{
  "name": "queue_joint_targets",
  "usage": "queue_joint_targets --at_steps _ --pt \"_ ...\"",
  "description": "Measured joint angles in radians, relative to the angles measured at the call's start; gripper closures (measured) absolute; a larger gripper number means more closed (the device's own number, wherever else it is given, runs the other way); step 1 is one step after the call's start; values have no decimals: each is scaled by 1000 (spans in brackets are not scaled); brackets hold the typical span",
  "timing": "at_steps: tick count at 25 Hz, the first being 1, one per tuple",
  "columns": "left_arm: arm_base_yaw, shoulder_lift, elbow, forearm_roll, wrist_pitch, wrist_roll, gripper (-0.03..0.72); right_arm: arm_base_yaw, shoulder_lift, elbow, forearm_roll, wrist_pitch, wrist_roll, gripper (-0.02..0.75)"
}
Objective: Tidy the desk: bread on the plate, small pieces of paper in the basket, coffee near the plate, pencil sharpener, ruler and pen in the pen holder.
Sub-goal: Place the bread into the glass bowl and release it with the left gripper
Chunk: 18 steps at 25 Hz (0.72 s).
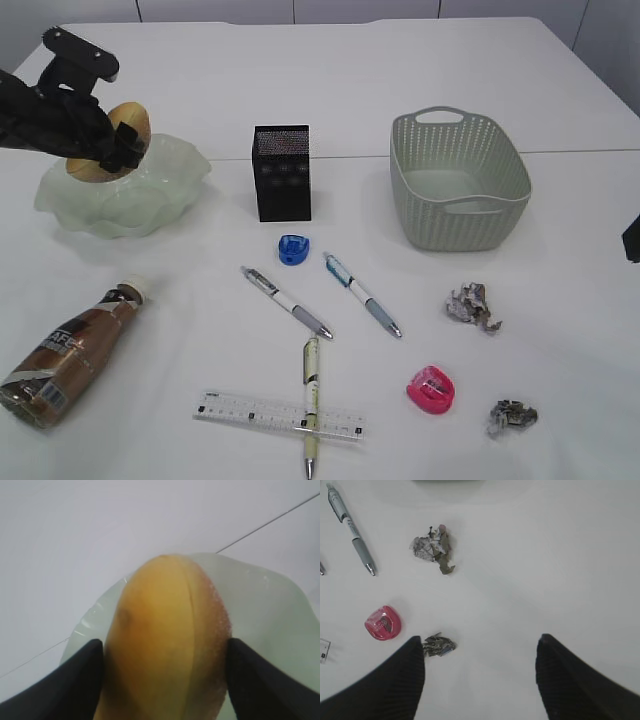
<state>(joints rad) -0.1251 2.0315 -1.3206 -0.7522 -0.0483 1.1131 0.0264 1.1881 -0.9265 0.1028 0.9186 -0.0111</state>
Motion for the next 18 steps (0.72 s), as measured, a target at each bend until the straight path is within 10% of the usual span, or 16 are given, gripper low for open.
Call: queue_joint_targets --at_steps 18 --pt "0 -11 0 -1 87 0 45 0 2 0 0 2 0 227"
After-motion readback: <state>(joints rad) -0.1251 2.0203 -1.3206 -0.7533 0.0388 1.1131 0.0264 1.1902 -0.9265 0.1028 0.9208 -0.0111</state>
